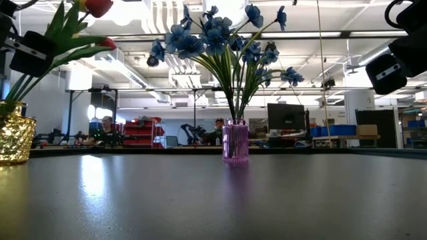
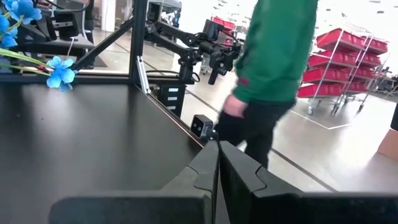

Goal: Sort flowers into vase by color
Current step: Return to Home Position

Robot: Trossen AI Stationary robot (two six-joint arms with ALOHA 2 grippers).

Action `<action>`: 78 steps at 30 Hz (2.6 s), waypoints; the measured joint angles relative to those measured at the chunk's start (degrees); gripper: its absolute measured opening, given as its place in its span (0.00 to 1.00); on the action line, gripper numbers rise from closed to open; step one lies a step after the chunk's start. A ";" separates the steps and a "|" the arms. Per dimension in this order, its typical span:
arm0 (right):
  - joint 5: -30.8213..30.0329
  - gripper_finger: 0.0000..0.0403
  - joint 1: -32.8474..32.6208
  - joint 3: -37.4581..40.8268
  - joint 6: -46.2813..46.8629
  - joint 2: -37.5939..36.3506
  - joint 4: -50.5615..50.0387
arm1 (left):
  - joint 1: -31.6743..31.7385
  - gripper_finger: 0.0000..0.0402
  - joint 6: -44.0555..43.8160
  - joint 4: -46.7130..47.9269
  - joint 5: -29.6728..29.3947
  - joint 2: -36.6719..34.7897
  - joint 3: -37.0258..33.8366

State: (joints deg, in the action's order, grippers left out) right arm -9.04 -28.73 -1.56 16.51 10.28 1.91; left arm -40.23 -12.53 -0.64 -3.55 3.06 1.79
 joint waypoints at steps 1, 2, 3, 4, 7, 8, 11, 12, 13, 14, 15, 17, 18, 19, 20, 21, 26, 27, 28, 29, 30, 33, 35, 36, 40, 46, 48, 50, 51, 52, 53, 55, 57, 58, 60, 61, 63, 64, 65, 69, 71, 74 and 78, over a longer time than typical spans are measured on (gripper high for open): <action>0.00 0.03 0.00 0.00 0.00 0.00 0.00 | 0.00 0.00 0.00 -0.02 0.00 0.12 0.00; 0.00 0.03 0.00 0.00 0.00 0.00 0.00 | 0.00 0.00 0.00 -0.02 0.01 0.23 -0.01; 0.00 0.03 0.00 0.00 0.00 0.00 0.00 | 0.00 0.00 0.00 -0.03 0.02 0.35 0.00; 0.00 0.03 0.00 0.00 0.00 0.00 -0.01 | 0.00 0.00 0.00 -0.05 0.01 0.46 0.01; 2.88 0.03 0.00 -0.07 -3.52 -0.02 -0.73 | 0.00 0.00 0.00 -0.18 0.02 0.80 0.00; 7.90 0.03 0.02 -0.07 -7.05 -0.04 -1.47 | 0.00 0.00 0.00 -0.20 0.02 0.90 -0.01; 30.00 0.03 0.00 -0.17 -12.34 -0.03 -0.87 | 0.00 0.00 0.00 -0.22 0.02 1.28 -0.01; 36.92 0.03 -0.07 -0.20 -12.71 0.05 -0.54 | 0.00 0.00 0.00 -0.24 0.02 1.40 0.01; 42.11 0.03 -0.03 -0.20 -12.67 0.07 -0.33 | 0.00 0.00 0.00 -0.20 0.02 1.45 0.00; 45.83 0.03 -0.02 -0.20 -12.66 0.01 -0.30 | 0.00 0.00 0.00 -0.21 0.04 1.55 -0.01; 48.94 0.03 -0.01 -0.20 -12.66 -0.02 -0.29 | 0.00 0.00 0.00 -0.22 0.04 1.67 0.00; 52.51 0.03 -0.02 -0.17 -12.66 -0.04 -0.35 | 0.00 0.00 0.00 -0.19 0.04 1.89 -0.01; 53.10 0.03 -0.02 -0.17 -12.66 -0.04 -0.35 | 0.00 0.00 0.00 -0.20 0.04 2.00 0.01; 53.04 0.03 -0.02 -0.17 -12.64 -0.05 -0.35 | 0.00 0.00 0.00 -0.20 0.04 2.12 0.01; 52.77 0.03 -0.02 -0.17 -12.61 -0.05 -0.35 | 0.00 0.00 0.00 -0.18 0.04 2.22 -0.01; 52.44 0.03 -0.02 -0.17 -12.63 -0.03 -0.35 | 0.00 0.00 0.00 -0.17 0.04 2.34 -0.01; 52.37 0.03 0.00 -0.15 -12.53 -0.02 -0.33 | 0.00 0.00 0.00 -0.17 0.04 2.85 0.01; 52.37 0.03 0.00 -0.15 -12.58 -0.02 -0.33 | 0.00 0.00 0.00 -0.17 0.05 2.94 0.01; 52.36 0.03 0.00 -0.15 -12.61 -0.02 -0.33 | 0.00 0.00 0.00 -0.15 0.06 3.03 0.01; 52.35 0.03 0.00 -0.15 -12.50 -0.02 -0.33 | 0.00 0.00 0.00 -0.15 0.06 3.08 0.01; 52.35 0.03 0.00 -0.15 -12.50 -0.02 -0.33 | 0.00 0.00 0.00 -0.15 0.07 3.15 0.01; 52.35 0.03 0.00 -0.13 -12.60 -0.02 -0.31 | 0.00 0.00 0.00 -0.15 0.07 3.36 0.01; 51.76 0.03 0.00 -0.12 -12.76 -0.02 -0.30 | 0.00 0.00 0.00 -0.15 0.07 3.40 -0.01; 49.84 0.03 -0.01 -0.11 -13.50 0.00 -0.28 | 0.00 0.00 0.00 -0.15 0.07 3.40 0.00; 53.54 0.03 -0.05 0.07 -8.05 -0.07 1.16 | -0.01 0.00 0.00 -0.15 0.07 3.38 0.01; 55.90 0.03 -0.09 0.07 0.05 0.01 1.27 | 0.00 0.00 0.00 -0.13 0.09 3.69 -0.01; 56.41 0.03 -0.09 0.07 0.19 -0.11 1.43 | 0.00 0.00 0.00 -0.13 0.09 3.84 0.01; 54.88 0.03 -0.11 0.07 1.27 0.00 1.55 | 0.00 0.00 0.00 -0.11 0.08 3.97 0.01; 53.73 0.03 -0.11 0.07 2.01 0.02 1.44 | 0.00 0.00 0.00 -0.11 0.09 4.03 0.01; 52.46 0.03 -0.10 0.07 2.47 0.02 1.38 | 0.00 0.00 0.00 -0.11 0.09 4.05 0.00; 50.83 0.03 -0.09 0.07 2.85 0.01 1.41 | 0.00 0.00 0.00 -0.11 0.09 4.07 0.01; 47.41 0.03 -0.09 0.07 2.88 0.00 1.37 | 0.00 0.00 0.00 -0.09 0.09 4.10 0.01; 44.54 0.03 -0.09 0.07 2.49 0.02 1.29 | 0.00 0.00 0.00 -0.11 0.09 4.10 0.00; 42.64 0.03 -0.09 0.07 2.45 0.02 1.31 | 0.00 0.00 0.00 -0.11 0.09 4.10 0.01; 38.90 0.03 -0.09 0.07 2.08 0.02 1.27 | 0.00 0.00 0.00 -0.11 0.09 4.10 0.00; 36.80 0.03 -0.09 0.05 1.57 0.02 1.19 | 0.00 0.00 0.00 -0.11 0.09 4.10 0.01; 32.36 0.03 -0.09 0.04 0.15 0.02 0.96 | 0.00 0.00 0.00 -0.11 0.09 4.10 0.01; 30.19 0.03 -0.09 0.04 -0.36 0.02 0.93 | 0.00 0.00 0.00 -0.11 0.09 4.10 0.01; 28.53 0.03 -0.09 0.04 -1.01 -0.04 0.96 | 0.00 0.00 0.00 -0.11 0.09 4.10 0.01; 22.13 0.03 -0.09 0.02 -7.89 -0.09 1.16 | 0.00 0.00 0.00 -0.11 0.09 4.10 0.01; 19.54 0.03 -0.09 0.02 -10.83 -0.09 1.39 | 0.00 0.00 0.00 -0.13 0.09 4.10 0.01; 15.61 0.03 -0.09 0.00 -13.07 -0.09 1.40 | 0.00 0.00 0.00 -0.13 0.09 4.10 0.01; 13.27 0.03 -0.09 0.00 -15.49 -0.09 1.40 | -0.01 0.00 0.00 -0.15 0.09 4.10 0.01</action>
State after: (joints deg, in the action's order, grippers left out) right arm 4.23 -28.82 -1.56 1.02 10.20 3.31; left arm -40.24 -12.53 -0.80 -3.46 7.16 1.80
